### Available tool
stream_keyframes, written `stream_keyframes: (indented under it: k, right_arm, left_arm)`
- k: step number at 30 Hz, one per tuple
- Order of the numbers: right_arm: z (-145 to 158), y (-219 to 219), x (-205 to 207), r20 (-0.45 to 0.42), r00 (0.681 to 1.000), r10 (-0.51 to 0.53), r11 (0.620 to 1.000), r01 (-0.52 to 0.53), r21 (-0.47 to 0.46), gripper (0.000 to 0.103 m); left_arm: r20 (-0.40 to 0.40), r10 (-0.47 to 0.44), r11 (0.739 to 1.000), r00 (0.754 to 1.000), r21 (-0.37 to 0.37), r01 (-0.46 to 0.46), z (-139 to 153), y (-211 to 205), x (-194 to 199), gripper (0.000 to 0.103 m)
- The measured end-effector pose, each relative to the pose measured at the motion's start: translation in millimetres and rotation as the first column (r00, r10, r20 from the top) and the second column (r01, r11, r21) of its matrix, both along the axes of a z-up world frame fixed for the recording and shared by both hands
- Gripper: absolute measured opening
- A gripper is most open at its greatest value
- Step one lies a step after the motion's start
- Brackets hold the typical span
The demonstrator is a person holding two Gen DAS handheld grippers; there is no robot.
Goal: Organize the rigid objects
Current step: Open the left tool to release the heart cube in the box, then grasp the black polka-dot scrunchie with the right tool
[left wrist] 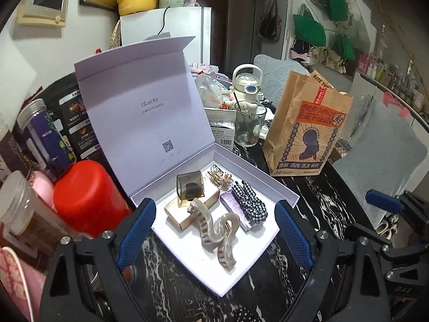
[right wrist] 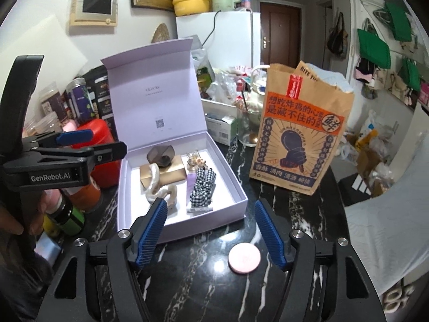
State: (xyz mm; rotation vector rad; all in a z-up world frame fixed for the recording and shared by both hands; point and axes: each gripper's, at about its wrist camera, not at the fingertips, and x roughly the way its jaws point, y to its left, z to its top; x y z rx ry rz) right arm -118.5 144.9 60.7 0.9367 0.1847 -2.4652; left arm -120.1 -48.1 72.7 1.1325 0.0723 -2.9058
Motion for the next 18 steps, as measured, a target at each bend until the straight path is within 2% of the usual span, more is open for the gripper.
stream_keyframes:
  k: [7,18]
  right_arm:
    - [3.2,2.4,30.9,-0.031,0.999,0.024,1.0,-0.024,-0.001,0.074]
    - [-19.2,6.5,61.1,0.011,0.999,0.031,0.999,-0.031,-0.028,0.074]
  left_arm:
    - [-0.019,-0.022,1.0,1.0,-0.014,0.021,3.9,5.6,28.2,0.091]
    - [0.013,-0.026,0.999,1.0,-0.044,0.027,-7.3,9.6,67.9,0.091]
